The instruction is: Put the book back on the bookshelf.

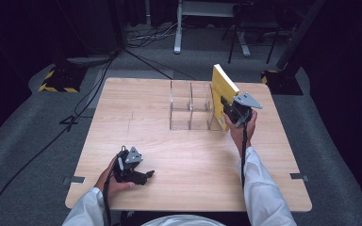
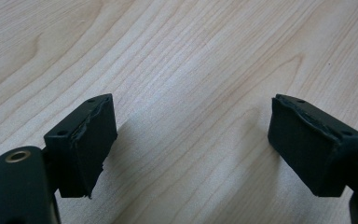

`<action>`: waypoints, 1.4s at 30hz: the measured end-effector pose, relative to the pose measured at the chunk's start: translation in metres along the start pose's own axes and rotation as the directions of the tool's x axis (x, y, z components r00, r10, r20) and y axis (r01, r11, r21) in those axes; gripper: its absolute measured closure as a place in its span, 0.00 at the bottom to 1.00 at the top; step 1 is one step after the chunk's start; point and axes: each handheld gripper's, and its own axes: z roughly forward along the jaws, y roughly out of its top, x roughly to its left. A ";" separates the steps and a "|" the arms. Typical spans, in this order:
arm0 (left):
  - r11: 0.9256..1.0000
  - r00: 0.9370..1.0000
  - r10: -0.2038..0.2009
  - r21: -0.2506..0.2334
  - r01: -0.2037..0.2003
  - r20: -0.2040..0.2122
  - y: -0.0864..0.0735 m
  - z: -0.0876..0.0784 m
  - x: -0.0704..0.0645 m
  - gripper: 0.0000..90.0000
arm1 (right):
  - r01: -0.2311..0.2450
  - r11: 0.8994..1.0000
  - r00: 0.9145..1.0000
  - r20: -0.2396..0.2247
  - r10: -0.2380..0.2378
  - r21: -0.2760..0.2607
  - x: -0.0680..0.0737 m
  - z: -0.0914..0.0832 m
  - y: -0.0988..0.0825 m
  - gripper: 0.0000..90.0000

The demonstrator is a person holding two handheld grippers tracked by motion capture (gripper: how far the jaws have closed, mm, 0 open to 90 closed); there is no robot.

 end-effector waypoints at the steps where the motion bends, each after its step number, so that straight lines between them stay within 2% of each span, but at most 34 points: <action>1: 1.000 1.000 0.000 0.000 0.000 0.000 0.000 0.000 0.000 0.18 | -0.007 1.000 1.000 -0.002 0.007 0.006 0.000 0.002 -0.001 0.85; 5: 1.000 1.000 0.000 0.000 0.000 0.000 0.000 0.000 0.000 0.18 | -0.004 1.000 1.000 0.001 0.004 0.019 0.000 0.006 -0.005 0.85; 12: 1.000 1.000 0.000 0.000 0.000 0.000 0.000 0.000 0.000 0.18 | -0.012 1.000 1.000 0.001 0.012 0.008 0.000 0.010 -0.009 0.85; 20: 1.000 1.000 0.001 0.001 -0.001 0.000 0.000 0.000 0.000 0.18 | -0.017 1.000 1.000 -0.001 0.017 0.000 0.001 0.009 -0.014 0.84; 24: 1.000 1.000 0.000 0.000 0.000 0.000 0.000 0.000 0.000 0.18 | -0.004 1.000 1.000 -0.003 0.004 0.008 0.001 0.009 -0.013 0.83; 28: 1.000 1.000 0.001 0.001 -0.001 0.000 0.000 0.000 0.000 0.18 | -0.027 1.000 1.000 -0.014 0.027 0.001 -0.002 0.008 -0.013 0.77; 33: 1.000 1.000 0.001 0.001 -0.001 0.000 0.000 0.000 0.000 0.18 | -0.029 1.000 0.999 -0.014 0.029 0.005 -0.005 0.006 -0.013 0.74; 36: 1.000 1.000 0.001 0.001 -0.001 0.000 0.000 0.000 0.000 0.18 | -0.011 1.000 1.000 -0.013 0.011 0.008 -0.003 0.005 -0.013 0.72; 40: 1.000 1.000 0.001 0.001 -0.001 0.001 0.000 0.000 0.000 0.18 | -0.020 1.000 1.000 -0.023 0.020 0.015 -0.003 0.003 -0.012 0.69; 42: 1.000 1.000 0.001 0.001 -0.001 0.000 0.000 0.000 0.000 0.18 | -0.006 1.000 1.000 -0.027 0.007 0.020 -0.001 0.000 -0.011 0.64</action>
